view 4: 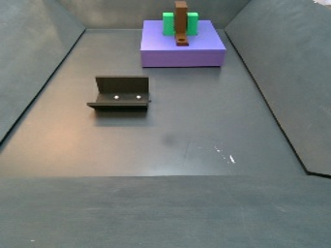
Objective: Pick up the red object. Move up. Move to above the board. Insert the red object.
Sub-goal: Insert the red object.
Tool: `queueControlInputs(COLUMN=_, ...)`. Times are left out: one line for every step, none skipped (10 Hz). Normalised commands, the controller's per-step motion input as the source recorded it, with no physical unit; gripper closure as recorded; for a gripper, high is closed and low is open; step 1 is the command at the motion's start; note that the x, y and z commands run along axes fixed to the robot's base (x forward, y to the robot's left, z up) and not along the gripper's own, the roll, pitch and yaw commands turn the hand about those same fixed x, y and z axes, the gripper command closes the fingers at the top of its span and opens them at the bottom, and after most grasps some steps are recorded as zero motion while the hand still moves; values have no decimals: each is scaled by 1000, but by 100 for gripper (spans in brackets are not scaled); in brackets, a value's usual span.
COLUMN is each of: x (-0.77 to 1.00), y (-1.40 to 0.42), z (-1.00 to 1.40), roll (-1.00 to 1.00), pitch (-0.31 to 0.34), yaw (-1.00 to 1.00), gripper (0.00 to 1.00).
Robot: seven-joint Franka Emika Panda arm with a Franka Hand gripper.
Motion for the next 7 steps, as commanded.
queueControlInputs(x=0, y=297, z=-260, roll=46, pitch=20, yaw=0, gripper=100)
queueControlInputs(x=0, y=540, z=-311, roll=40, pitch=20, yaw=0, gripper=100)
queueControlInputs(x=0, y=523, z=-274, roll=37, pitch=20, yaw=0, gripper=100)
queueControlInputs(x=0, y=377, z=-331, roll=39, pitch=0, yaw=23, gripper=100)
queueControlInputs(x=180, y=180, z=-380, roll=0, pitch=0, yaw=100, gripper=100)
queueControlInputs(x=269, y=0, z=-646, roll=-49, pitch=0, yaw=0, gripper=100)
queueControlInputs(x=269, y=0, z=-883, roll=-93, pitch=-13, yaw=0, gripper=100)
